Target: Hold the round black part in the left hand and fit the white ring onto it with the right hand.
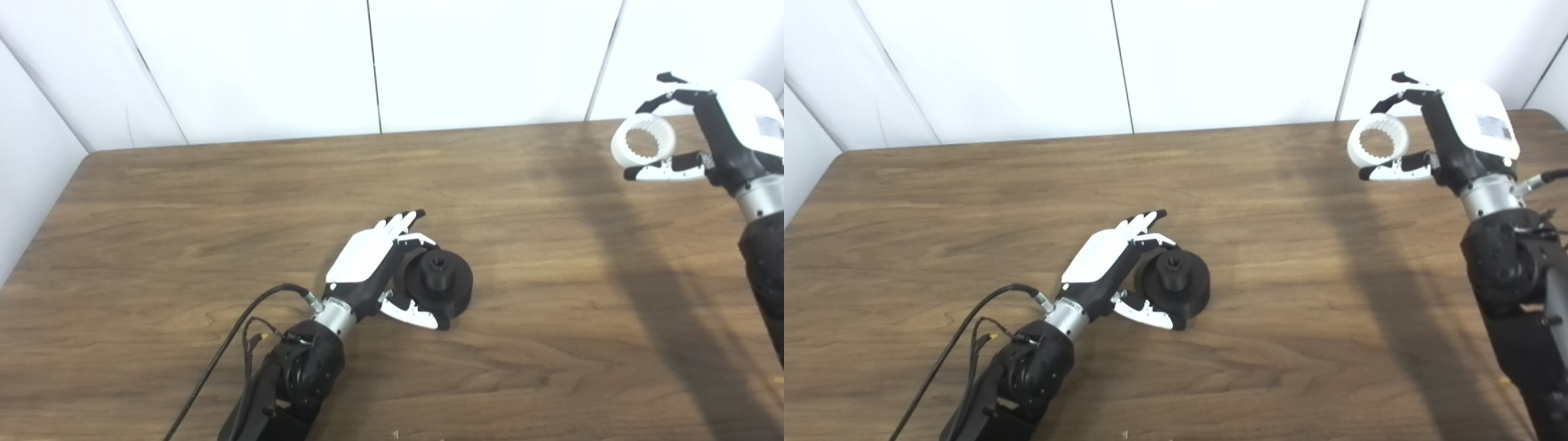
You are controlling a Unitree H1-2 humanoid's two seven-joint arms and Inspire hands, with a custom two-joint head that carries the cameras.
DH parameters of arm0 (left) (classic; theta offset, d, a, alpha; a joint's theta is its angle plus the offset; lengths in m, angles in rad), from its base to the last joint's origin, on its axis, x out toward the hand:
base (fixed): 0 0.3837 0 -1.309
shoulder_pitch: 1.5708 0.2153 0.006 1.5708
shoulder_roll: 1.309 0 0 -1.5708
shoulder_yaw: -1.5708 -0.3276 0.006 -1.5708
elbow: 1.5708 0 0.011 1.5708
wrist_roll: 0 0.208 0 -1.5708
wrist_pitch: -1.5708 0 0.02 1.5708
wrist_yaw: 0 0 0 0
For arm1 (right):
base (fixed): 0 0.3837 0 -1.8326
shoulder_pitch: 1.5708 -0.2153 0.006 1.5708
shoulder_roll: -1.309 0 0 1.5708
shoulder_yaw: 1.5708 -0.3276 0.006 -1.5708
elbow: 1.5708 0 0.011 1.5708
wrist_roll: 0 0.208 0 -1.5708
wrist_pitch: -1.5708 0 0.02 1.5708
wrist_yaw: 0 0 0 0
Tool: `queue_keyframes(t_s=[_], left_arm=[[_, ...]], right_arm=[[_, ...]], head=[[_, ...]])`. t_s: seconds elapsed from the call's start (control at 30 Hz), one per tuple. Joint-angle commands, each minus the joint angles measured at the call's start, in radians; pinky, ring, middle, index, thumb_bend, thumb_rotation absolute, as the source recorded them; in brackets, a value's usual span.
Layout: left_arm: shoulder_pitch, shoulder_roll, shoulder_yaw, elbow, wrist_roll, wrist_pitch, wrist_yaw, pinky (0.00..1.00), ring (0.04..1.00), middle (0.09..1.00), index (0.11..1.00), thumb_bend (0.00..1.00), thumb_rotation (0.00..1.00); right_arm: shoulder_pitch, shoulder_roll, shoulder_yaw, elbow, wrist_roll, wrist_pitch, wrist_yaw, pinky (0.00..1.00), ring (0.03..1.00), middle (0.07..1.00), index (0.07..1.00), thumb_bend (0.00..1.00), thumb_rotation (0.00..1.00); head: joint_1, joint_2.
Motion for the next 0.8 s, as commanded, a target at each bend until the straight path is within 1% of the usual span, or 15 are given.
queue_keyframes(t_s=[0.0, 0.07, 0.23, 0.33, 0.4, 0.43, 0.47, 0.5, 0.57, 0.67, 0.7, 0.77], left_arm=[[-0.039, 0.009, 0.005, -0.023, 0.018, 0.005, 0.005, 1.00, 1.000, 1.000, 0.608, 0.90, 0.33], [-0.040, 0.011, 0.005, -0.023, 0.020, 0.008, 0.005, 1.00, 1.000, 1.000, 0.608, 0.90, 0.33], [-0.046, 0.015, 0.005, -0.023, 0.025, 0.013, 0.004, 1.00, 1.000, 1.000, 0.607, 0.90, 0.32], [-0.050, 0.016, 0.007, -0.019, 0.019, 0.006, 0.006, 1.00, 1.000, 1.000, 0.605, 0.90, 0.32], [-0.051, 0.016, 0.008, -0.020, 0.018, 0.007, 0.004, 1.00, 1.000, 1.000, 0.604, 0.90, 0.32], [-0.052, 0.016, 0.008, -0.022, 0.018, 0.008, 0.003, 1.00, 1.000, 1.000, 0.604, 0.91, 0.32], [-0.053, 0.016, 0.008, -0.024, 0.019, 0.010, 0.001, 1.00, 1.000, 1.000, 0.605, 0.90, 0.32], [-0.053, 0.016, 0.008, -0.024, 0.020, 0.010, 0.001, 1.00, 1.000, 1.000, 0.605, 0.90, 0.32], [-0.054, 0.016, 0.007, -0.024, 0.020, 0.009, 0.001, 1.00, 1.000, 1.000, 0.605, 0.90, 0.32], [-0.056, 0.016, 0.007, -0.020, 0.020, 0.007, 0.002, 1.00, 1.000, 1.000, 0.604, 0.90, 0.33], [-0.057, 0.016, 0.007, -0.020, 0.021, 0.007, 0.002, 1.00, 1.000, 1.000, 0.604, 0.90, 0.33], [-0.056, 0.014, 0.007, -0.024, 0.021, 0.012, 0.000, 1.00, 1.000, 1.000, 0.603, 0.90, 0.33]], right_arm=[[-0.005, -0.002, -0.027, -0.052, 0.015, -0.042, -0.031, 0.75, 0.790, 0.846, 0.492, 0.52, 0.15], [0.023, 0.012, -0.035, -0.084, 0.024, -0.045, -0.032, 0.74, 0.790, 0.847, 0.492, 0.52, 0.15], [0.087, 0.047, -0.042, -0.169, 0.028, -0.032, -0.014, 0.74, 0.809, 0.856, 0.492, 0.52, 0.15], [0.134, 0.075, -0.035, -0.235, 0.020, -0.007, 0.016, 0.73, 0.822, 0.855, 0.492, 0.52, 0.14], [0.152, 0.088, -0.031, -0.267, 0.017, 0.005, 0.038, 0.73, 0.825, 0.858, 0.492, 0.52, 0.14], [0.166, 0.094, -0.025, -0.286, 0.011, 0.003, 0.047, 0.74, 0.826, 0.859, 0.493, 0.52, 0.14], [0.177, 0.101, -0.019, -0.305, 0.002, 0.002, 0.056, 0.70, 0.806, 0.853, 0.492, 0.52, 0.15], [0.188, 0.110, -0.011, -0.326, -0.007, 0.003, 0.067, 0.68, 0.797, 0.850, 0.492, 0.52, 0.15], [0.200, 0.126, -0.002, -0.354, -0.020, 0.007, 0.085, 0.69, 0.793, 0.847, 0.492, 0.52, 0.15], [0.209, 0.155, 0.019, -0.379, -0.031, -0.003, 0.102, 0.66, 0.784, 0.842, 0.492, 0.52, 0.15], [0.210, 0.163, 0.026, -0.386, -0.034, -0.004, 0.110, 0.66, 0.787, 0.843, 0.492, 0.52, 0.15], [0.212, 0.177, 0.045, -0.399, -0.047, -0.003, 0.129, 0.73, 0.797, 0.846, 0.493, 0.52, 0.15]], head=[[-0.006, 0.003], [-0.006, 0.003], [-0.016, 0.003], [-0.023, 0.003], [-0.023, 0.004], [-0.022, 0.005], [-0.021, 0.006], [-0.021, 0.007], [-0.021, 0.007], [-0.025, 0.006], [-0.025, 0.006], [-0.025, 0.006]])
